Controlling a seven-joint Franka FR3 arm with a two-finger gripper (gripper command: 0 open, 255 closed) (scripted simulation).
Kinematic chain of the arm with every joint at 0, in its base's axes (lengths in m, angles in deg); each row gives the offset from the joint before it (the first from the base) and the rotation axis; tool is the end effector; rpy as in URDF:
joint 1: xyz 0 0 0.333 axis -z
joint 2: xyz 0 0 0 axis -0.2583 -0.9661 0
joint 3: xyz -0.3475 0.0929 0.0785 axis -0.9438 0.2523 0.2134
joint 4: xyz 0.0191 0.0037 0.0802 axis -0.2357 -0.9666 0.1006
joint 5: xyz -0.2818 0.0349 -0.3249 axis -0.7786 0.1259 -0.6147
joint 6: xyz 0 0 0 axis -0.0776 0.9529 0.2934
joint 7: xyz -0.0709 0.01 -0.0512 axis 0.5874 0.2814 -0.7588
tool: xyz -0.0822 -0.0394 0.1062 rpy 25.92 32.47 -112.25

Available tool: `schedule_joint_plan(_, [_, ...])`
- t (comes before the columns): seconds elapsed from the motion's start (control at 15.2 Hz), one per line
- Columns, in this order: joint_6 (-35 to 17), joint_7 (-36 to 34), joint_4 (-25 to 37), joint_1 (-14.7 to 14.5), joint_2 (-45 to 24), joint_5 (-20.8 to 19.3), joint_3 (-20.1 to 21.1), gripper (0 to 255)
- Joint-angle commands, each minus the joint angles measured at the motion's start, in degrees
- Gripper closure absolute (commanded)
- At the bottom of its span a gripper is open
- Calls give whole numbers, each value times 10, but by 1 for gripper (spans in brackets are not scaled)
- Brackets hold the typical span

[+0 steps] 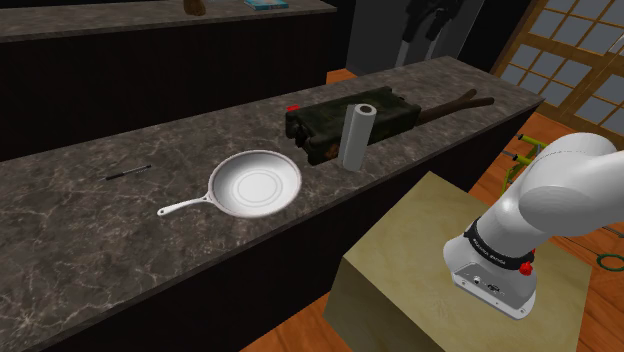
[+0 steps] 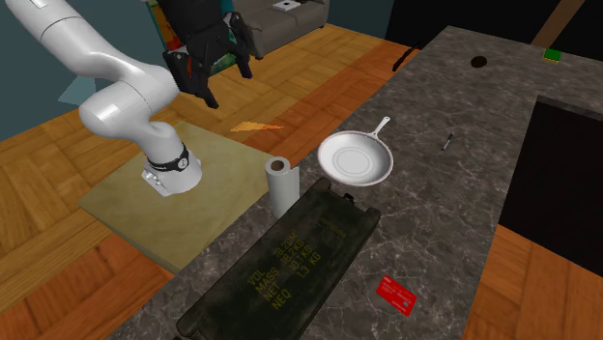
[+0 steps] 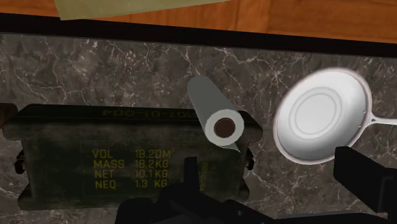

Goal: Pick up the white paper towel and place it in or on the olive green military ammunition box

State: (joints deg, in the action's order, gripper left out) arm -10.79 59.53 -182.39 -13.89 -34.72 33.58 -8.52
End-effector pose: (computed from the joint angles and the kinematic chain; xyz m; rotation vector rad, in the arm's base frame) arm 0.3406 -0.0172 0.6260 -3.0223 0.1355 -0.2485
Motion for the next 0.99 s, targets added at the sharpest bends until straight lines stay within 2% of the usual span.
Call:
schedule_joint_plan(0.0, [0,0,0,0,0,0,0,0])
schedule_joint_plan(0.46, [-99,-31,-71,1,-67,-8,31,0])
schedule_joint_plan(0.92, [-201,-67,-116,4,-166,-20,60,0])
